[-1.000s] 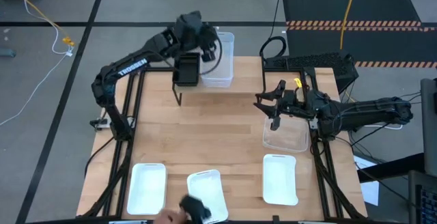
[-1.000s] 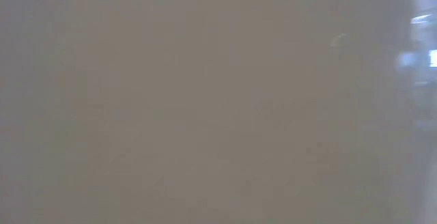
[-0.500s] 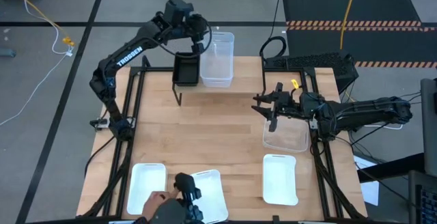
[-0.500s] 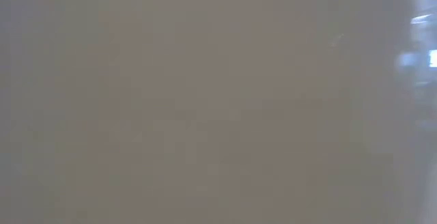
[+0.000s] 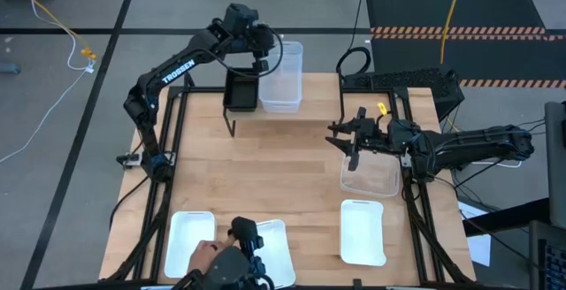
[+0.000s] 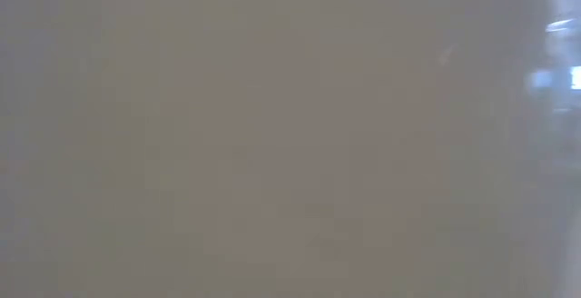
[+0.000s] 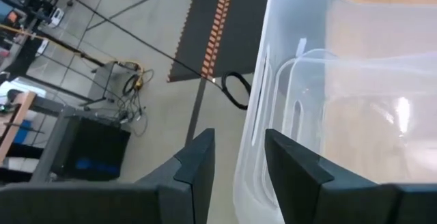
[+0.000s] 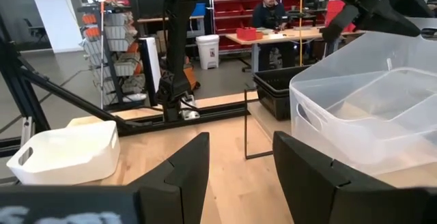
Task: Stack baskets on shelf by color
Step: Stack the left transparent bin on top of the other transparent bin on the shelf
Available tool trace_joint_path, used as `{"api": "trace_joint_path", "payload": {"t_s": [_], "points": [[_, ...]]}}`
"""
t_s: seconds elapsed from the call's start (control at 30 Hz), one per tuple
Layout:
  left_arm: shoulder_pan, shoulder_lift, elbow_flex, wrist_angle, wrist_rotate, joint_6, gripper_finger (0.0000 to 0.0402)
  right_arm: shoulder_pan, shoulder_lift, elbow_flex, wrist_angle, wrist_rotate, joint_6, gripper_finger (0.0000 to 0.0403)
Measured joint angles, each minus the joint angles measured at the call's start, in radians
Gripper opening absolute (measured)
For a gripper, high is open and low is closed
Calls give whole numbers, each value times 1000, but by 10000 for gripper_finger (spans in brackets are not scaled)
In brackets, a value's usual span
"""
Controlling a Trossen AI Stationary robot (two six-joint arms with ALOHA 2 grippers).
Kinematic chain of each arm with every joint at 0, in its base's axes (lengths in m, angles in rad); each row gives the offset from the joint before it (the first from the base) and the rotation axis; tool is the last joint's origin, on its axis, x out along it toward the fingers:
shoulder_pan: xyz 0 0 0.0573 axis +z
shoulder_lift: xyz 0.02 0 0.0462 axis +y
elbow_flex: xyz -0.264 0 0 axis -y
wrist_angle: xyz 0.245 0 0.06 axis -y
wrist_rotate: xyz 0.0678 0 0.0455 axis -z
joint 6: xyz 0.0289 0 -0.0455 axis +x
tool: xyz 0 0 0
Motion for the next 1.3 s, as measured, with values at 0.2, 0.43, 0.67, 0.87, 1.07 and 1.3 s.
{"api": "trace_joint_path", "payload": {"t_s": [0.2,0.43,0.67,0.87,1.07,1.3], "points": [[4,0,0,0,-23,-9,77,0,0,0,-8,0,-2,155],[0,0,0,15,-22,-53,15,0,0,0,-8,0,-3,155],[-21,-27,0,8,-14,-54,8,0,0,0,-14,0,0,155],[-79,-107,0,4,3,22,5,0,0,0,-34,0,0,155],[-110,-168,0,3,-8,60,5,0,0,0,-34,0,15,155],[-83,-184,0,4,35,-63,4,0,0,0,-31,0,26,155]]}}
